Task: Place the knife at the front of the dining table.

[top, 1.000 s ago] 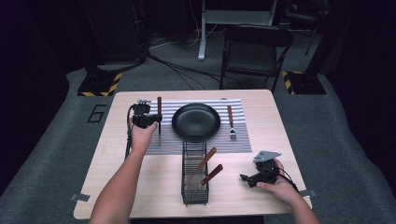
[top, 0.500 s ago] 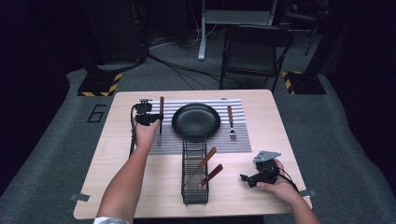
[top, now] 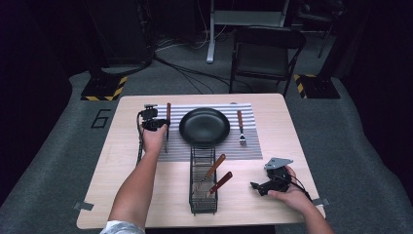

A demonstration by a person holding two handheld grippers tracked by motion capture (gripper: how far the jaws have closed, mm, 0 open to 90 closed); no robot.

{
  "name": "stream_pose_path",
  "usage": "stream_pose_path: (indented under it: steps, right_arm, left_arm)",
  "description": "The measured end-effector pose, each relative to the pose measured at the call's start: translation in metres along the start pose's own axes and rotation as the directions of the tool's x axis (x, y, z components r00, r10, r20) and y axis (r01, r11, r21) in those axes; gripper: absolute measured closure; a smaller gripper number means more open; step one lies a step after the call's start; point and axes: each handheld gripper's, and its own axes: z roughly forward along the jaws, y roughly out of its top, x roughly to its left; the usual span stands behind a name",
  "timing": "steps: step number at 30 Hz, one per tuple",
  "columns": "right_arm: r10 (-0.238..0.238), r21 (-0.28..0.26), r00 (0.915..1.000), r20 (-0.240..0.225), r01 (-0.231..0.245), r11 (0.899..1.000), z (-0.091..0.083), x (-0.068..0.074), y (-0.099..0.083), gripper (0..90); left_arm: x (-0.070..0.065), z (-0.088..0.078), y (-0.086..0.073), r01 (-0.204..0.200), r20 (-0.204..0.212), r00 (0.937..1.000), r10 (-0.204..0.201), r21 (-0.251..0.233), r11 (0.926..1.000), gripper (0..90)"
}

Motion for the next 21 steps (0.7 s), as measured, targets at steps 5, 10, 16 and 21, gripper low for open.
stream_pose_path:
  steps: [5,10,16,21]
  right_arm:
    - [0.0,0.0,1.0,0.0,0.0,1.0,0.0,0.0,0.0,0.0]
    - [0.008,-0.002,1.0,0.001,-0.008,1.0,0.0,0.001,0.0,0.0]
    - [0.006,-0.003,1.0,-0.003,-0.006,1.0,0.0,0.001,0.0,0.0]
    - [0.005,-0.003,1.0,-0.005,-0.005,1.0,0.0,0.001,0.0,0.0]
  left_arm:
    - [0.003,0.006,-0.001,0.018,0.004,0.9998,-0.018,0.003,0.9998,80.4]
    - [0.008,0.014,-0.003,0.063,-0.002,0.998,-0.063,-0.001,0.998,80.4]
    - [0.014,0.019,-0.006,0.1,-0.004,0.995,-0.1,0.01,0.995,80.4]
    - [0.014,0.024,-0.007,0.118,-0.009,0.9929,-0.118,0.001,0.993,80.5]
